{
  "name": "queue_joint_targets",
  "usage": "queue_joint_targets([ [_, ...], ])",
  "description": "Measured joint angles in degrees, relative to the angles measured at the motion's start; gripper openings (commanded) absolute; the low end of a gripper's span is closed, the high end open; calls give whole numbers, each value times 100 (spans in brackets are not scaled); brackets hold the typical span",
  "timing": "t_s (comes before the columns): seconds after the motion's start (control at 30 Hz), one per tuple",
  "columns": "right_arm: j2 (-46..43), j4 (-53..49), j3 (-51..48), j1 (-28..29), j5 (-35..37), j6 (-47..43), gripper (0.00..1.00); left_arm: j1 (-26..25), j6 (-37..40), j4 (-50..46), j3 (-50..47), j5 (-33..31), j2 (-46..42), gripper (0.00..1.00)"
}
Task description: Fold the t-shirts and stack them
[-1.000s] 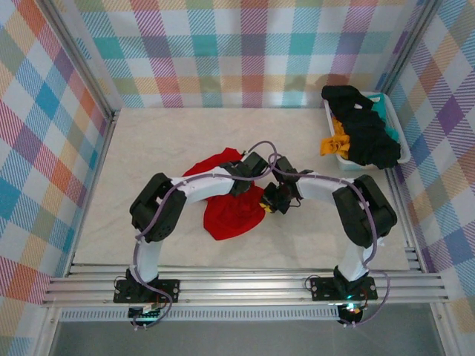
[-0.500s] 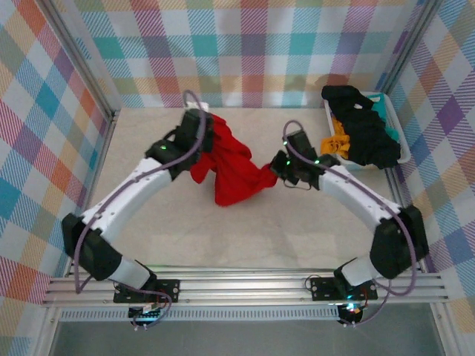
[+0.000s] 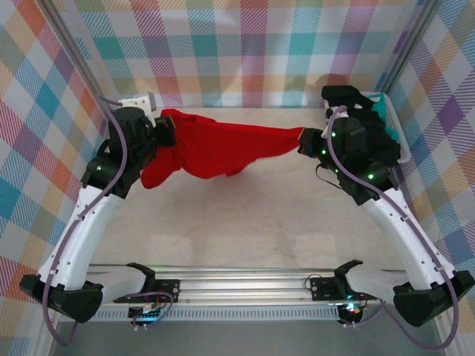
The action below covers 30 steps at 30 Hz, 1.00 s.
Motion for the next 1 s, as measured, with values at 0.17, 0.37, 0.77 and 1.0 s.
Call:
queue_joint_targets([
  [0.17,-15,-210,-166,-188,-17,-74,0,11,-564,-44,-748,345,-63,21],
  [0.37,1043,-413,-28,-592,-442,-26,0,538,-846,-306,-951,37,817,0],
  [0.77,3316,-1163,935,-953,-839,111,66,461,-605,-608,-597,219,2312,42],
  [1.0,1707,-1119,-793,-750,-723,424,62,-1633,-660,-1349,-2002,-225,1508,55],
])
